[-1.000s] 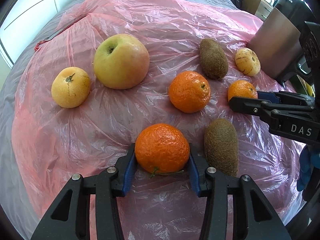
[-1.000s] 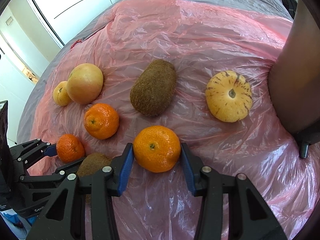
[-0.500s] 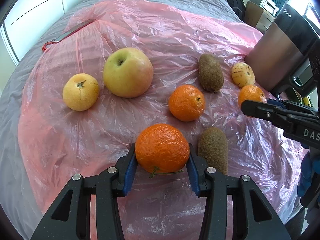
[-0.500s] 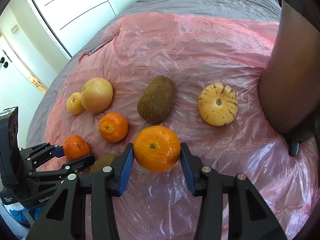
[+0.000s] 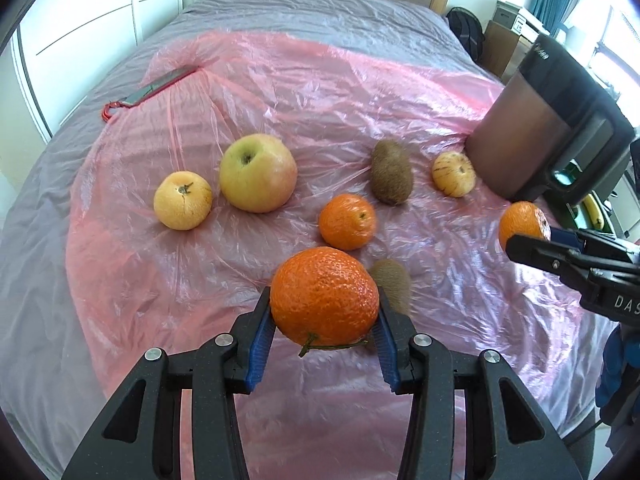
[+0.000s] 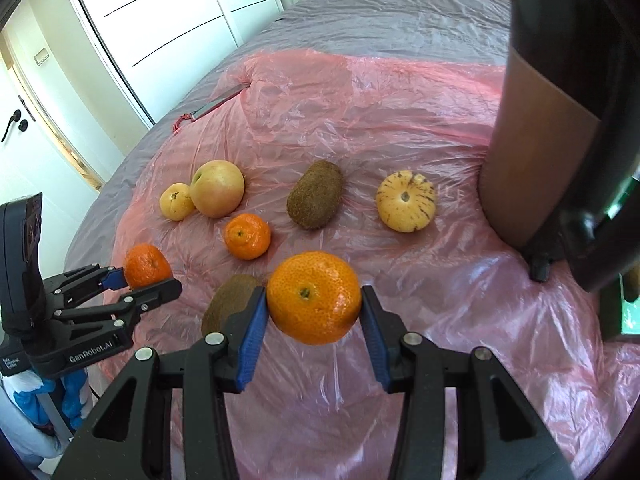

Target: Organize fruits

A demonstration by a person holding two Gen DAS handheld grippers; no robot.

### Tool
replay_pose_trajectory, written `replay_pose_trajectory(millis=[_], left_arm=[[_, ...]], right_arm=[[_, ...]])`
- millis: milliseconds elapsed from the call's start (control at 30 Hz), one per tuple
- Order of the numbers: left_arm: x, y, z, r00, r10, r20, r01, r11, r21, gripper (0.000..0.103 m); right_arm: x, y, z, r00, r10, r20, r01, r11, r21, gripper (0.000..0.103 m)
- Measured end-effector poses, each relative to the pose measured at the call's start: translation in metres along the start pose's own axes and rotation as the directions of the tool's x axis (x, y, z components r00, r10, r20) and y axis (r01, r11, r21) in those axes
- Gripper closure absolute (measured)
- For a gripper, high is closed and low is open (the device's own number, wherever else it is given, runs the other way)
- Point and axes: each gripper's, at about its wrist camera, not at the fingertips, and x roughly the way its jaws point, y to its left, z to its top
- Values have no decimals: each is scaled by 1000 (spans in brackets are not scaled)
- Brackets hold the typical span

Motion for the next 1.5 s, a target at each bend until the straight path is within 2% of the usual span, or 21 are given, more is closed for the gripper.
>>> replay_pose_trajectory(millis=[333, 667, 1133, 1500], left_arm=[[-41, -28, -9, 998, -24, 61, 23, 999, 32, 63], [-77, -78, -14, 993, -46, 105, 32, 991, 133, 63], [-103, -155, -17, 990, -100, 98, 74, 969, 235, 63], [-106, -224, -3, 983, -166, 75, 132, 935, 329, 63]], right_arm=[[-61, -11, -30, 998, -55, 42, 55, 998, 15, 47], [-120, -38, -62, 987, -112, 113, 104, 992, 74, 47], [-173, -103, -102, 969, -167, 180, 130, 972, 198, 47], [-195, -151, -121, 955, -197, 223, 130, 950, 284, 47]])
